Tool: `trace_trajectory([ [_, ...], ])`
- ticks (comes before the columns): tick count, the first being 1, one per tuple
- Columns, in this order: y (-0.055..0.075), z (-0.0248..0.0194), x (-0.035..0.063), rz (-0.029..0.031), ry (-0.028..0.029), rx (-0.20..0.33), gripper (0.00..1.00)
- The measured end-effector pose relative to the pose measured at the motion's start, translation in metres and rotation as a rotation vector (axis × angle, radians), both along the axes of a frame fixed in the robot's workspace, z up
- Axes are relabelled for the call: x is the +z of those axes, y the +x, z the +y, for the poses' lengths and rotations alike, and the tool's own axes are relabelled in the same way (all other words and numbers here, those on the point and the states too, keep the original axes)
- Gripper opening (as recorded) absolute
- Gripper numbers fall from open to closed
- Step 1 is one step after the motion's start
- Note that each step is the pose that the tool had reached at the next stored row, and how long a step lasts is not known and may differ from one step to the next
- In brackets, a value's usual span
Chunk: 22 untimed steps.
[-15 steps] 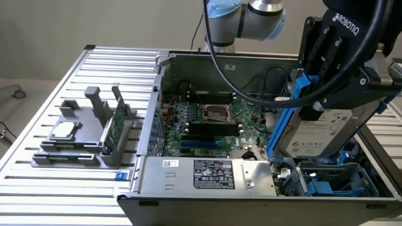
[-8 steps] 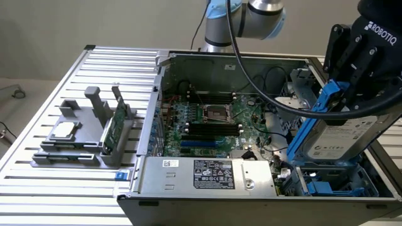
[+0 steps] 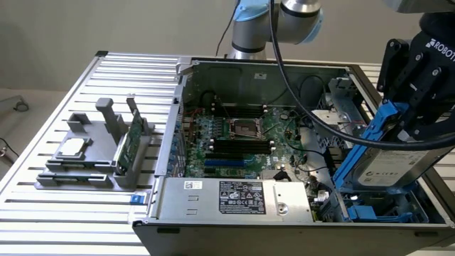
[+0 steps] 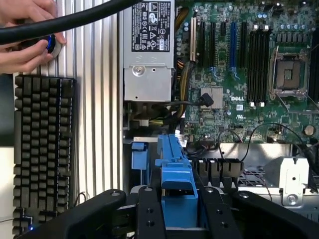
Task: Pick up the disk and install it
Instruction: 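Pick up the disk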
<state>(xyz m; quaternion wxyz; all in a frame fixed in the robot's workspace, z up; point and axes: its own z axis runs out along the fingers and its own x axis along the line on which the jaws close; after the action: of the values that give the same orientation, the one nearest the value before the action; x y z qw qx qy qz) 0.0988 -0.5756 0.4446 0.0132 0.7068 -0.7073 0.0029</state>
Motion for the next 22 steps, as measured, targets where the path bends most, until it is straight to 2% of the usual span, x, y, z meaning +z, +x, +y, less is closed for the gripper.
trace_trajectory([
  [1,0.002,-0.0004,-0.0004,0.002,-0.0004,0.0,0.32],
  [4,0.009,-0.0011,-0.0006,0.0146,-0.0009,0.0,0.32],
  [6,0.012,-0.0029,-0.0008,0.0174,-0.0009,0.0,0.32],
  [11,0.013,-0.0098,-0.0023,0.0177,-0.0009,0.0,0.32],
  [22,0.018,-0.0105,-0.0102,0.0178,-0.0008,0.001,0.32],
])
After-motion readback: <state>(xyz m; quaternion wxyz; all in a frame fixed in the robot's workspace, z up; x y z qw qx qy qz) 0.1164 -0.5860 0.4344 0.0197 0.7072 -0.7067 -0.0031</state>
